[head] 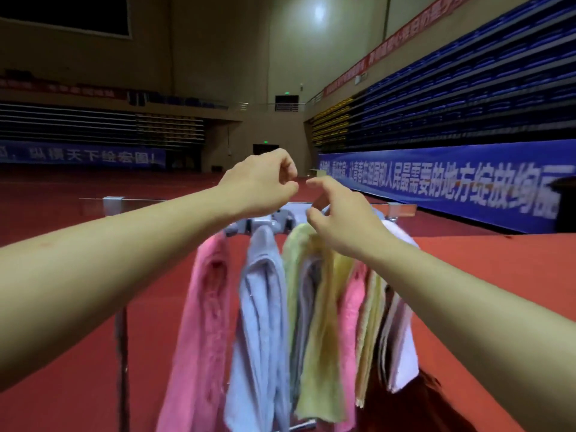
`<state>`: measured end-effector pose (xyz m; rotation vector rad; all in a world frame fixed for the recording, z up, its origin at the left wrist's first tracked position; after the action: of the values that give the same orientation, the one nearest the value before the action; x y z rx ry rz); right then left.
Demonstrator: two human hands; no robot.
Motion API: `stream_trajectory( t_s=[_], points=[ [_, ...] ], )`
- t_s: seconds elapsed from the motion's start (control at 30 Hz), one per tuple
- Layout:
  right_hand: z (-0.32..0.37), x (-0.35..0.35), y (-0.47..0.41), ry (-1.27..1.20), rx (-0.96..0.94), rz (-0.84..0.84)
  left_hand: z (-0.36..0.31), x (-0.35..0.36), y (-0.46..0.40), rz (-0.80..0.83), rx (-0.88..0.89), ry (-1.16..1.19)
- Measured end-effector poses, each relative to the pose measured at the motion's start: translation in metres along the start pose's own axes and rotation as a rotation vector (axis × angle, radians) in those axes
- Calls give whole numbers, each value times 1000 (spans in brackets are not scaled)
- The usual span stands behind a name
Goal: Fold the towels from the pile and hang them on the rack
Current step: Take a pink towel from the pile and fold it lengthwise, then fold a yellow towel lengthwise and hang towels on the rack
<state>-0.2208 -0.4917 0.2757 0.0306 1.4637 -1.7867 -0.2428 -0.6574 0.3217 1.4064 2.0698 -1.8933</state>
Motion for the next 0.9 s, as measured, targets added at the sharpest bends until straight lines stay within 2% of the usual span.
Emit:
stream_trajectory(
  t_s=[0.23,0.47,0.57,0.67,0.77,0.9],
  points=[
    [-131,-143,77,257,350,-170,-184,106,9,103,233,204],
    [-219,-311,231,521,688,-294,-364,227,107,286,473,611],
    [-241,-369,308,647,872,-286,-431,263,168,382,462,847],
    [-262,-413,381,726,1075,-267,-481,297,234,527,441,981],
    [-278,-443,436,791,1235,-337,-516,332,290,662,446,1042],
    [-294,-470,484,870,1338,-443,-558,367,336,787,399,1116]
  ],
)
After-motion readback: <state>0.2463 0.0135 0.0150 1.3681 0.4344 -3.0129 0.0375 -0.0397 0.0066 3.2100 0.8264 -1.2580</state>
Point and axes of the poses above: each hand's wrist, its own y-axis away from the middle knuckle, its own x-axis out of the palm, z = x × y, the point moved 1 cm from there along -y, towards the middle knuckle, and after that the axes turned 13 degrees about -z, right-handed, at the moved point
